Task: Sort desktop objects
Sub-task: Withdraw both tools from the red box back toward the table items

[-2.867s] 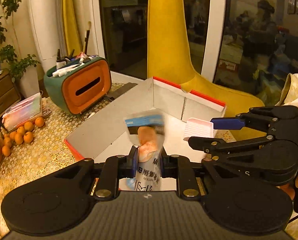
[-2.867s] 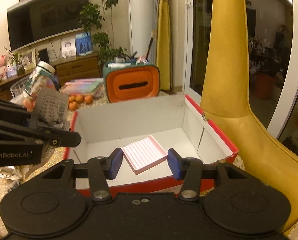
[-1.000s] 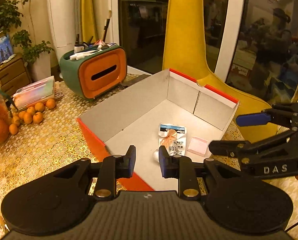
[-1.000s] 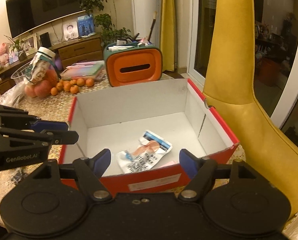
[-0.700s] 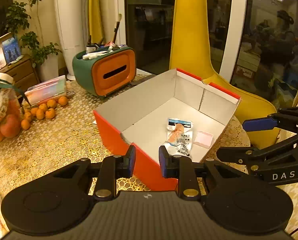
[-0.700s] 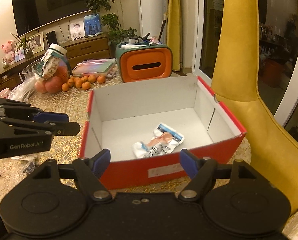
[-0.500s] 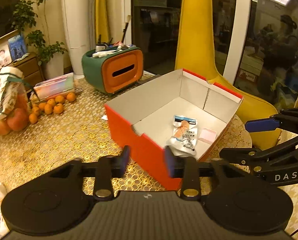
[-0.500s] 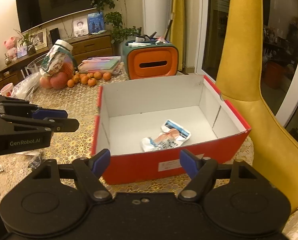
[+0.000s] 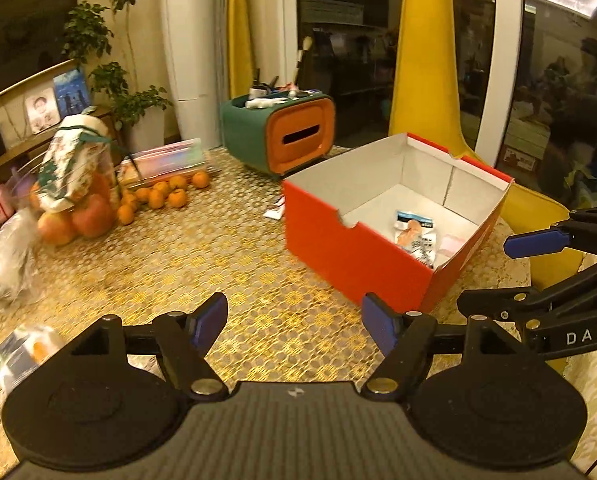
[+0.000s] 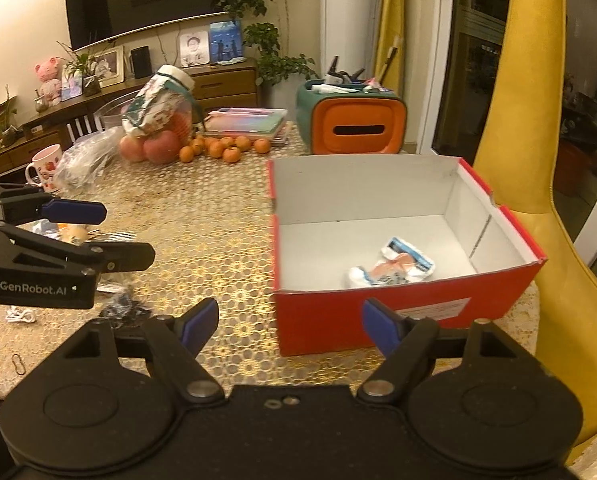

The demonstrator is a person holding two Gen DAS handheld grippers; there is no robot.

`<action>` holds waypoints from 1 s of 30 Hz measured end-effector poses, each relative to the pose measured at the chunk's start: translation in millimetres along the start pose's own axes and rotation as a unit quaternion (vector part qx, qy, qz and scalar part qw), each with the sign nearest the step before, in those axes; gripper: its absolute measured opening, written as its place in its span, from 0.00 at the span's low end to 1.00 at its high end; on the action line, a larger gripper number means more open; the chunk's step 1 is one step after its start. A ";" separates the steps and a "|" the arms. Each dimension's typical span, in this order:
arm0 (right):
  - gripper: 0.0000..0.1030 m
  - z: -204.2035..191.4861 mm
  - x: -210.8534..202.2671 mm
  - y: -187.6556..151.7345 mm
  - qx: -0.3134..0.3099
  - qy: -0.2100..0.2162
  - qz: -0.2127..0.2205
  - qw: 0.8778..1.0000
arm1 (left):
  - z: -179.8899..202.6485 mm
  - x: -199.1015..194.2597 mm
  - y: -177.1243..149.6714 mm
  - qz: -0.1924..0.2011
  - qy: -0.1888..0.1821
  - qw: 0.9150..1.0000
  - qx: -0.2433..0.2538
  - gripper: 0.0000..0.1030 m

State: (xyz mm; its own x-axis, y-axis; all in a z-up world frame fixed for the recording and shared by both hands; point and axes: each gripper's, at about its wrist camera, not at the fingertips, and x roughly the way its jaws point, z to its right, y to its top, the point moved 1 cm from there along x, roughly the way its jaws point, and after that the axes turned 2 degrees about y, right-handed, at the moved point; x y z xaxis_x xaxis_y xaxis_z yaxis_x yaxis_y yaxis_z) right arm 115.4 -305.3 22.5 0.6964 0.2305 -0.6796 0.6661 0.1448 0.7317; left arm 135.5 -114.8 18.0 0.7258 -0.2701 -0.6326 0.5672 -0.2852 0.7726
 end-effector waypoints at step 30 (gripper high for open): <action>0.96 -102.9 21.6 -15.7 -0.057 0.042 0.028 0.997 | -84.2 -43.1 -117.9 0.002 0.068 0.993 -0.100 1.00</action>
State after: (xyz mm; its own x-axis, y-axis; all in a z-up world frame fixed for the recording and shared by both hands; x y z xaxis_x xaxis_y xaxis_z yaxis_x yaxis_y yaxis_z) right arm 92.5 -203.5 1.7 0.7031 0.3209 -0.6345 0.5893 0.2365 0.7726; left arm 70.2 7.9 -41.3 0.7667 -0.1412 -0.6263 0.6197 -0.0925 0.7794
